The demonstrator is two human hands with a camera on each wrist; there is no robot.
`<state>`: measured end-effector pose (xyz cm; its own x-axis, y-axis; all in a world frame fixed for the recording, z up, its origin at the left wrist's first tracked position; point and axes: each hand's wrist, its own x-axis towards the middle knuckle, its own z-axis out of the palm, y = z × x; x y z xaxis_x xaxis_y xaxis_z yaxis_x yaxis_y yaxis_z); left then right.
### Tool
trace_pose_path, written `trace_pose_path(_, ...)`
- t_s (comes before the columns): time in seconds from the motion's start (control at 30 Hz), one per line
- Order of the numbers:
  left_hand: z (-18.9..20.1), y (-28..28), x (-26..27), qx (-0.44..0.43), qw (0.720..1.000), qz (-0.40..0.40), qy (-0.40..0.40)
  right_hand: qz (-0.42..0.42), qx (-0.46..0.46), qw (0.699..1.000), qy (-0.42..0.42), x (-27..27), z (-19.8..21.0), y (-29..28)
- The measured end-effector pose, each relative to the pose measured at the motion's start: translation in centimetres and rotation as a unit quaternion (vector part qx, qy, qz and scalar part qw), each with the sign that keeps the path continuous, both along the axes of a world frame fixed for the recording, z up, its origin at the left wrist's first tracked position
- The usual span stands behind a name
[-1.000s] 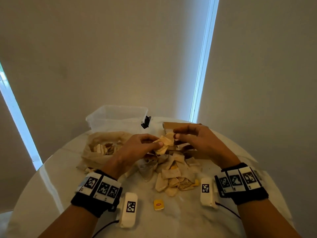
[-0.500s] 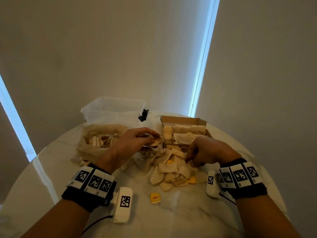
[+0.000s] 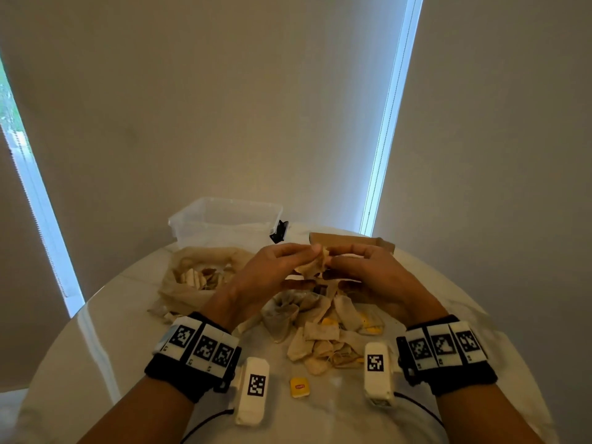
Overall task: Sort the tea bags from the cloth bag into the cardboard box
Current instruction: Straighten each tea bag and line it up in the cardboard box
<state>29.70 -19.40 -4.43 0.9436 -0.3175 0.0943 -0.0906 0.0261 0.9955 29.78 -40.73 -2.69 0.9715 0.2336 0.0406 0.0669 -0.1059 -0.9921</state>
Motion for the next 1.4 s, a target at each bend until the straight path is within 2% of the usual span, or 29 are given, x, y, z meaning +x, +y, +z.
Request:
trace_pose_path(0.13,-1.7,0.8,-0.2,-0.016,0.999,0.050,0.000,0.017,0.031,0.999,0.014,-0.3,-0.5,0.6)
trace_pose_path(0.3,-1.8,1.1,-0.3,-0.050,0.996,0.070,0.028,0.034,0.017,0.999,0.014,-0.6,-1.0,1.0)
trace_pose_path(0.43,-1.9,0.8,-0.1,-0.089,0.991,0.080,0.056,-0.010,-0.080,0.993,-0.090,-0.7,-1.4,1.1)
trace_pose_path(0.53,-2.1,0.5,-0.1,-0.100,0.987,0.090,0.088,0.009,-0.162,0.970,-0.181,-0.5,-1.6,1.0)
trace_pose_path(0.6,-2.2,0.3,-0.2,-0.081,0.988,0.091,0.097,0.018,-0.221,0.953,-0.208,-0.5,-1.7,1.1)
trace_pose_path(0.7,-2.1,0.4,-0.1,-0.077,0.987,0.097,0.104,0.011,-0.245,0.944,-0.223,-0.6,-2.0,1.3)
trace_pose_path(0.8,-2.0,0.6,-0.1,-0.084,0.984,0.104,0.116,0.003,-0.216,0.946,-0.240,-0.6,-2.0,1.3)
trace_pose_path(0.87,-1.9,0.5,-0.1,-0.086,0.982,0.115,0.121,-0.006,-0.165,0.958,-0.234,-0.7,-1.8,1.3)
trace_pose_path(0.97,-1.9,0.4,0.0,-0.108,0.976,0.136,0.130,-0.024,-0.021,0.990,-0.140,-0.9,-1.4,1.1)
trace_pose_path(1.07,-1.8,0.4,-0.1,-0.132,0.973,0.146,0.121,-0.020,0.089,0.995,-0.052,-0.8,-1.2,0.8)
trace_pose_path(1.23,-1.5,0.3,-0.2,-0.129,0.978,0.138,0.083,-0.054,0.077,0.995,-0.031,-0.4,-1.4,0.2)
trace_pose_path(1.4,-1.5,0.5,-0.5,-0.071,0.989,0.120,0.042,-0.065,0.051,0.996,-0.040,-0.2,-1.7,-0.1)
